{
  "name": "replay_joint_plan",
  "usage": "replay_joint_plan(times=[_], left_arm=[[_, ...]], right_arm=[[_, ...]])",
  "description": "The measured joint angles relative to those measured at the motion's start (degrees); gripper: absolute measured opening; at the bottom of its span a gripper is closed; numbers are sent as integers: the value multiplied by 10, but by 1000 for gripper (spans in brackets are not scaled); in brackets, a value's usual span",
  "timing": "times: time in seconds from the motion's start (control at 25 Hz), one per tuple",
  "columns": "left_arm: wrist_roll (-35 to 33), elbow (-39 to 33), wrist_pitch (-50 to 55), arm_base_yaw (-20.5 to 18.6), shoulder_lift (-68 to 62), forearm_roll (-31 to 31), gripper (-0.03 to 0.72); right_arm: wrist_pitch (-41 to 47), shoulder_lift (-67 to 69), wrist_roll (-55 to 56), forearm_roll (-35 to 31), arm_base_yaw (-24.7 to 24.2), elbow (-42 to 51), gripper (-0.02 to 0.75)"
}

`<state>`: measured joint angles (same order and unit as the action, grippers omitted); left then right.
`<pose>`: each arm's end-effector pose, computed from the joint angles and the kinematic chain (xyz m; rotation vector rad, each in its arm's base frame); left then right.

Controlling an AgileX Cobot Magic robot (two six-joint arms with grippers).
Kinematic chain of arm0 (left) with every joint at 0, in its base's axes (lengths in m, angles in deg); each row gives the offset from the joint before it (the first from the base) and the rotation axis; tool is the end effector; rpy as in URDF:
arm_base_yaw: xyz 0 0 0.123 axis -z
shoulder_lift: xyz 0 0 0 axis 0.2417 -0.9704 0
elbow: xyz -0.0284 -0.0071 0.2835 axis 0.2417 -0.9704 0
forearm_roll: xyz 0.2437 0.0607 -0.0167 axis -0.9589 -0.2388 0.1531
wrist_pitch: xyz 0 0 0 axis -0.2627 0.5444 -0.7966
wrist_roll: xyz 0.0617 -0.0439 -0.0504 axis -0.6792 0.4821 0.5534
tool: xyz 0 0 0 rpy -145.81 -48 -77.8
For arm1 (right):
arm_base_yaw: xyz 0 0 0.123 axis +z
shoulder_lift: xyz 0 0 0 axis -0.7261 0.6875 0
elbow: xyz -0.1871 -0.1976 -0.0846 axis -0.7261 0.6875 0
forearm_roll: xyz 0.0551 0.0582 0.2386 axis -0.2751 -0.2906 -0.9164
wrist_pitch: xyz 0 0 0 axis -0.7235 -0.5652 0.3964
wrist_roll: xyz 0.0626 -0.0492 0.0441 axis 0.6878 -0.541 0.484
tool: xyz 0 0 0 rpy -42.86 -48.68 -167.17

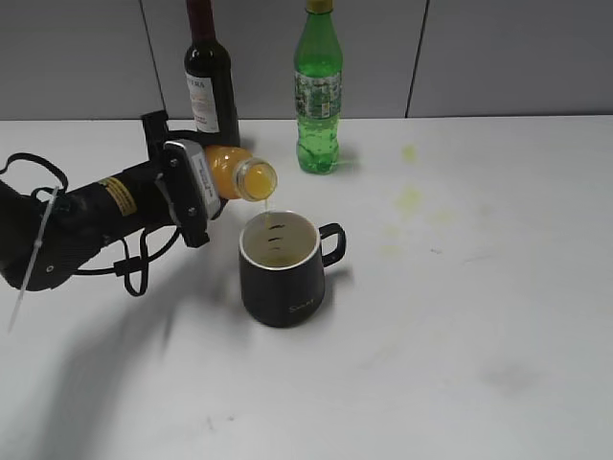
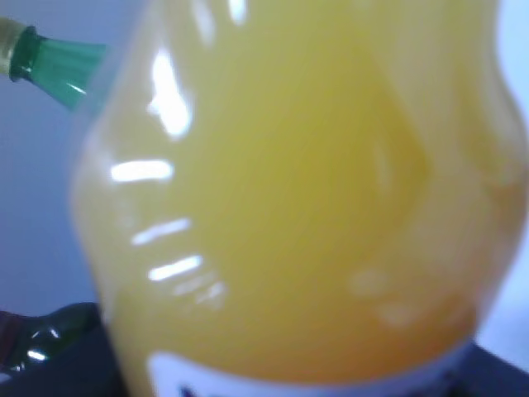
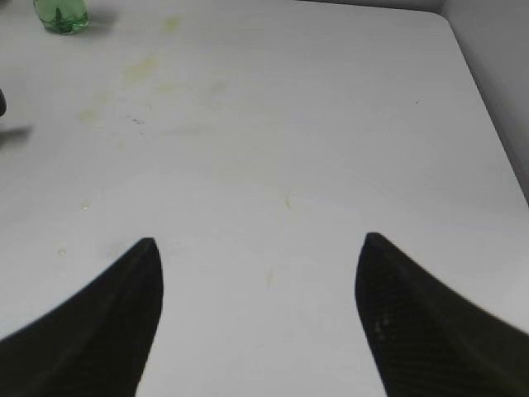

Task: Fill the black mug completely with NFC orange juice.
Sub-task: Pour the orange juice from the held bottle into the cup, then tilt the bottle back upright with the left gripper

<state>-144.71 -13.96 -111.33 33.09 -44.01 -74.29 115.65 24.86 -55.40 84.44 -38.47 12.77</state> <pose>0.3506 -0.1506 0.1122 1.4199 1.0018 0.4598 0.0093 -0.0017 0.2618 -0.1027 2.0091 0.0692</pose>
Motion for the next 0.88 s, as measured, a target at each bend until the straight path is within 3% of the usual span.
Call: replay_joint_plan(times=[0.88], left_arm=[[-91,7,-23,0,0,29,468]], right_arm=[[0,0,0,0,0,0,553]])
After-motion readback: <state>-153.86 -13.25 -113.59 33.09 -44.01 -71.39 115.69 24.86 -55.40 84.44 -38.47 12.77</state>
